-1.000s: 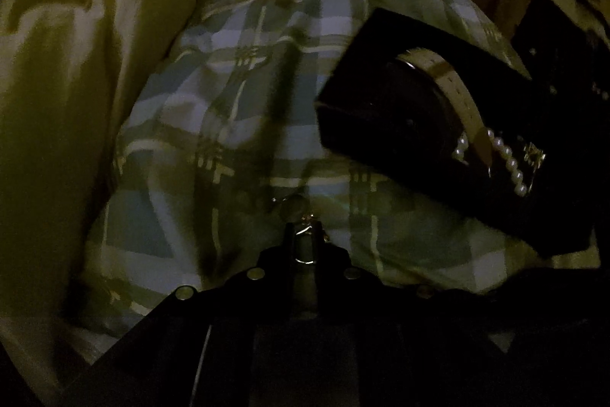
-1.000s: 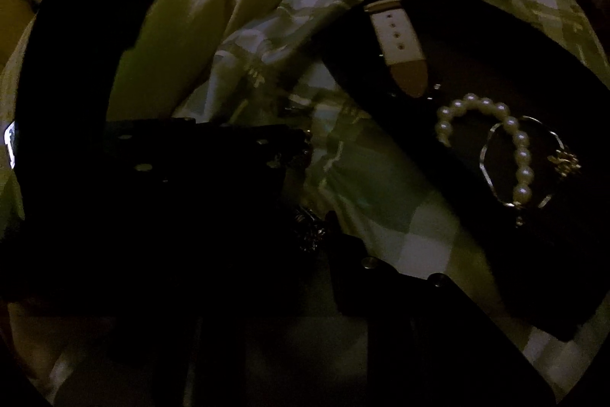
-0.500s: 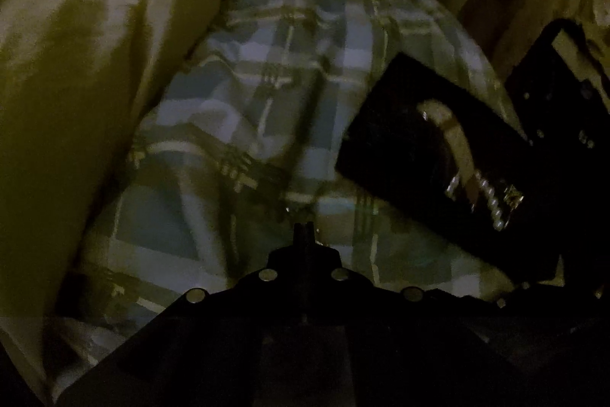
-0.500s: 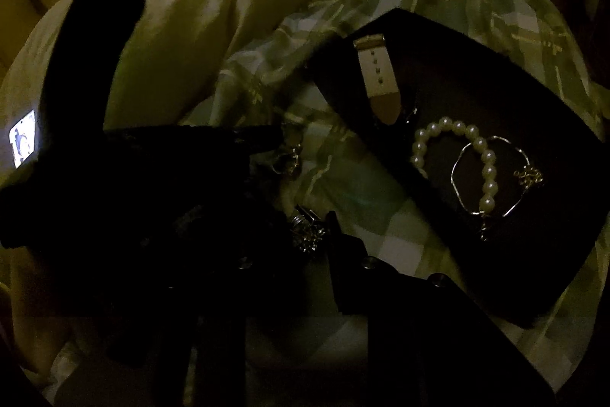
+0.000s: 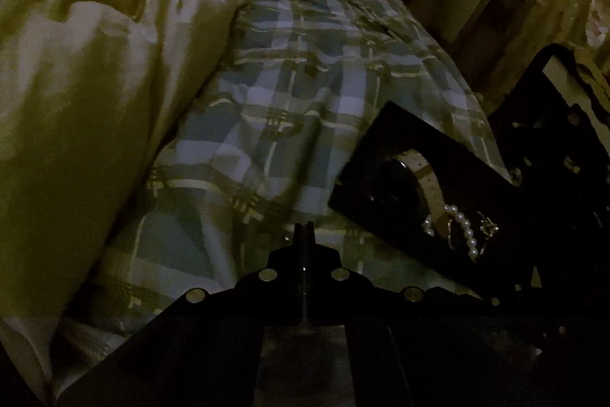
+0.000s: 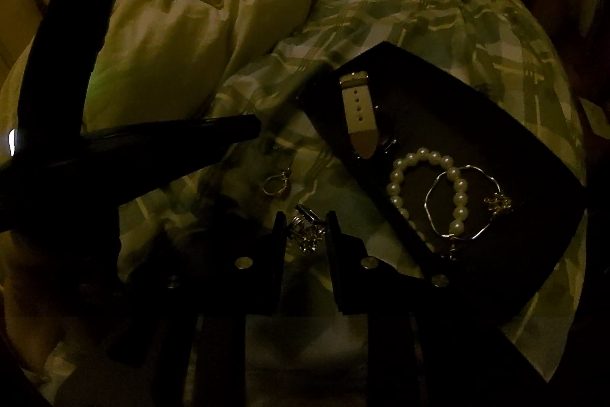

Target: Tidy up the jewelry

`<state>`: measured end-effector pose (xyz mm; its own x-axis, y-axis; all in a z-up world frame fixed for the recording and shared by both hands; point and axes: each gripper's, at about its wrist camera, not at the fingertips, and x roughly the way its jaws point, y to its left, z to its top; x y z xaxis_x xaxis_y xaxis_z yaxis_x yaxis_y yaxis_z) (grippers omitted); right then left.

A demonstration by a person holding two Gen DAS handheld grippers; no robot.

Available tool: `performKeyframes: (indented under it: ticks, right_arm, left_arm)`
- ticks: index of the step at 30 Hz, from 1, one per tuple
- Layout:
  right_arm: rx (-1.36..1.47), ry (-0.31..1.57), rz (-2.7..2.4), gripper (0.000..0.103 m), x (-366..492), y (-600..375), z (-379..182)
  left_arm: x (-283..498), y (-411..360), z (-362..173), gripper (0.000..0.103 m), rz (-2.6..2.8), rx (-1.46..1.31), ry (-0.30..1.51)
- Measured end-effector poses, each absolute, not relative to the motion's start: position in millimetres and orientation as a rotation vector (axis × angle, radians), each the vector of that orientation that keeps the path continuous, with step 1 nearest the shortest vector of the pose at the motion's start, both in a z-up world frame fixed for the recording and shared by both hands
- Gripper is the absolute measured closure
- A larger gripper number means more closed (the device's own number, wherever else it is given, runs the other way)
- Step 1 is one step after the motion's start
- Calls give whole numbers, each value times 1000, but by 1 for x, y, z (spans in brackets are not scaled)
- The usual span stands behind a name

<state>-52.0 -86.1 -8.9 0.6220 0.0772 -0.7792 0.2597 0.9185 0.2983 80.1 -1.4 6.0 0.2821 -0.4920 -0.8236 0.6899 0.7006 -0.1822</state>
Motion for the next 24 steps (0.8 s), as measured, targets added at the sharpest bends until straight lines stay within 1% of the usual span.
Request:
performKeyframes:
  ticks: [3,7,15,18,24]
  right_arm:
    - [409,904,-107,82,-51,-86,-10]
    - [406,898,-115,82,-51,-87,-9]
    - [408,820,-172,82,-61,-104,11]
    - [380,781,-230,82,-68,-115,21]
    - [434,771,-279,82,-73,-138,21]
  left_arm:
    - [77,-7,-1,103,-807,264,1026]
    - [71,-12,-2,103,-802,306,1004]
    - [60,-21,16,103,-839,259,941]
    - [53,-29,29,103,-875,200,913]
    - [33,-54,50,103,-963,163,853]
